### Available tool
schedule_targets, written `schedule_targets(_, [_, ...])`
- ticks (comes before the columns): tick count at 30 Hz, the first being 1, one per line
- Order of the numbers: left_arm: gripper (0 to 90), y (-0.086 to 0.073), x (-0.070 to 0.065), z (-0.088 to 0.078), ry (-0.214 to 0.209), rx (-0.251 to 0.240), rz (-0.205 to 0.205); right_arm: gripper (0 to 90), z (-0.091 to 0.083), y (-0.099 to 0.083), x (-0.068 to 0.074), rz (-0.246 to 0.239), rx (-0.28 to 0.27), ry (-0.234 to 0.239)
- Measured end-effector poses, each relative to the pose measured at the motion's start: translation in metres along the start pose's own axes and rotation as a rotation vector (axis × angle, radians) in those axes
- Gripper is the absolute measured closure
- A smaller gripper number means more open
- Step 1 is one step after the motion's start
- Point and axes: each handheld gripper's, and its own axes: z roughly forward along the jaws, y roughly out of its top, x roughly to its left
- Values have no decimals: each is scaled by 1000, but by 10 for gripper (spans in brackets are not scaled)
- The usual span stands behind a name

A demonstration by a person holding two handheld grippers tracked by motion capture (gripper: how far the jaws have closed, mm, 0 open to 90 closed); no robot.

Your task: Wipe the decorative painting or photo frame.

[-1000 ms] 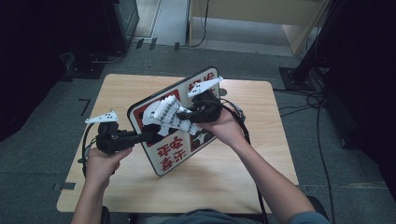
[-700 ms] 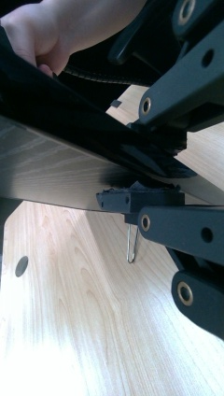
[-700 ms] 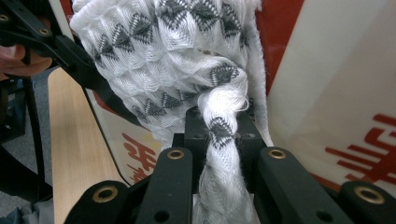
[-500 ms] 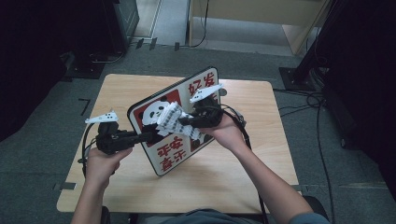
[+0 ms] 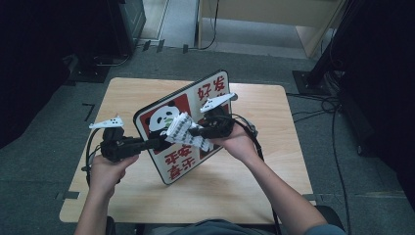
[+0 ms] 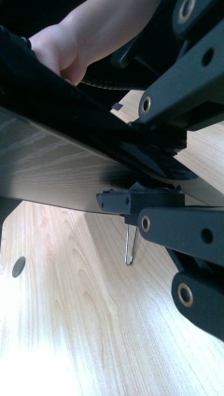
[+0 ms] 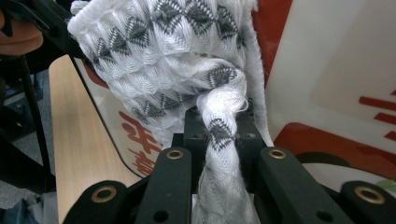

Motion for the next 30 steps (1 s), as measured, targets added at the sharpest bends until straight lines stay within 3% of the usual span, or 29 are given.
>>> schedule_targets(30, [758,0,0,0,-2,-3,3,808,15,-25,-3,37,27,1])
